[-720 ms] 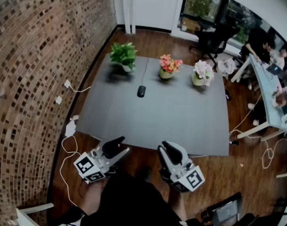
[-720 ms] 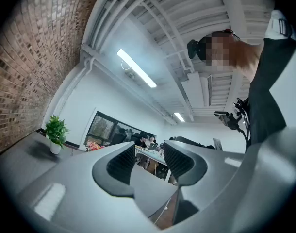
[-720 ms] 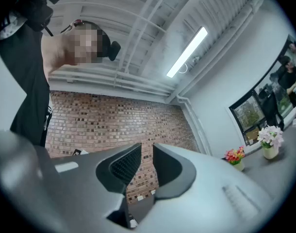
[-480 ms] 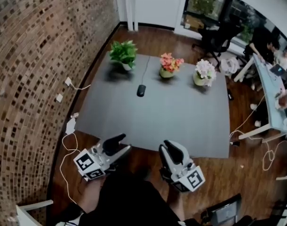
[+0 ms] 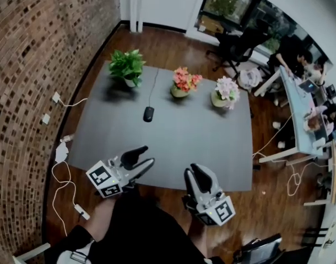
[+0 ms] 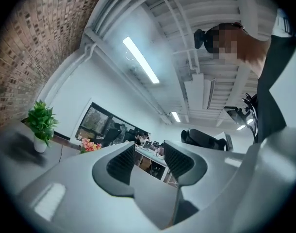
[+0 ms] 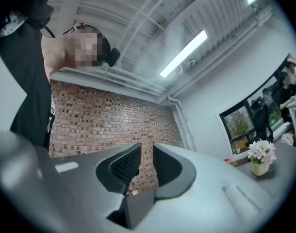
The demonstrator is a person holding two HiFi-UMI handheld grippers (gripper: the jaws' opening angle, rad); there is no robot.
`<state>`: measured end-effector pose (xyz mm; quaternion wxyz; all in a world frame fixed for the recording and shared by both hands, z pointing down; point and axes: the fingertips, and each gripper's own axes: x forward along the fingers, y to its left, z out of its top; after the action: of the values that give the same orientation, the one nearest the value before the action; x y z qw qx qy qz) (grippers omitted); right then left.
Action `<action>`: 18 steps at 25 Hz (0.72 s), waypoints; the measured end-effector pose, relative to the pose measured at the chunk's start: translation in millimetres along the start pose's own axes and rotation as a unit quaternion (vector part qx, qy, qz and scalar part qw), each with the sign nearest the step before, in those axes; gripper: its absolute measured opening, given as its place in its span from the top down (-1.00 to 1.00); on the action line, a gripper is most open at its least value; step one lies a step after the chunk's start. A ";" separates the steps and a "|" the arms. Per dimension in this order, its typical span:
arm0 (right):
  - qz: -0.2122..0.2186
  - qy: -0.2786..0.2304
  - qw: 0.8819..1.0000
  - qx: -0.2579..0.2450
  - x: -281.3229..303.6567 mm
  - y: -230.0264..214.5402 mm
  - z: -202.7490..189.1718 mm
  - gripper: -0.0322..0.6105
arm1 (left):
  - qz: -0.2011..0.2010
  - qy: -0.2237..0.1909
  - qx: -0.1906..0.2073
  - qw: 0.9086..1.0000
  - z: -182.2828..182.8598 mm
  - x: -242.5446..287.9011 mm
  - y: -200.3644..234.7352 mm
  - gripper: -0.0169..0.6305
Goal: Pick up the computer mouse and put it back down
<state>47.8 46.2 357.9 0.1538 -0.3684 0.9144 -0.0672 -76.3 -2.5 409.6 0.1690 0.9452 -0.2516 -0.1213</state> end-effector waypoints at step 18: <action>-0.002 0.101 0.995 -0.004 158.6 -31.2 -55.2 0.75 | 0.083 0.065 -0.068 0.992 -33.3 2.1 232.2 0.36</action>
<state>-58.2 -85.8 380.6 0.0595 -0.3618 0.9249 -0.1006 -165.0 -184.5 528.1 0.2586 0.9131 -0.3090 -0.0621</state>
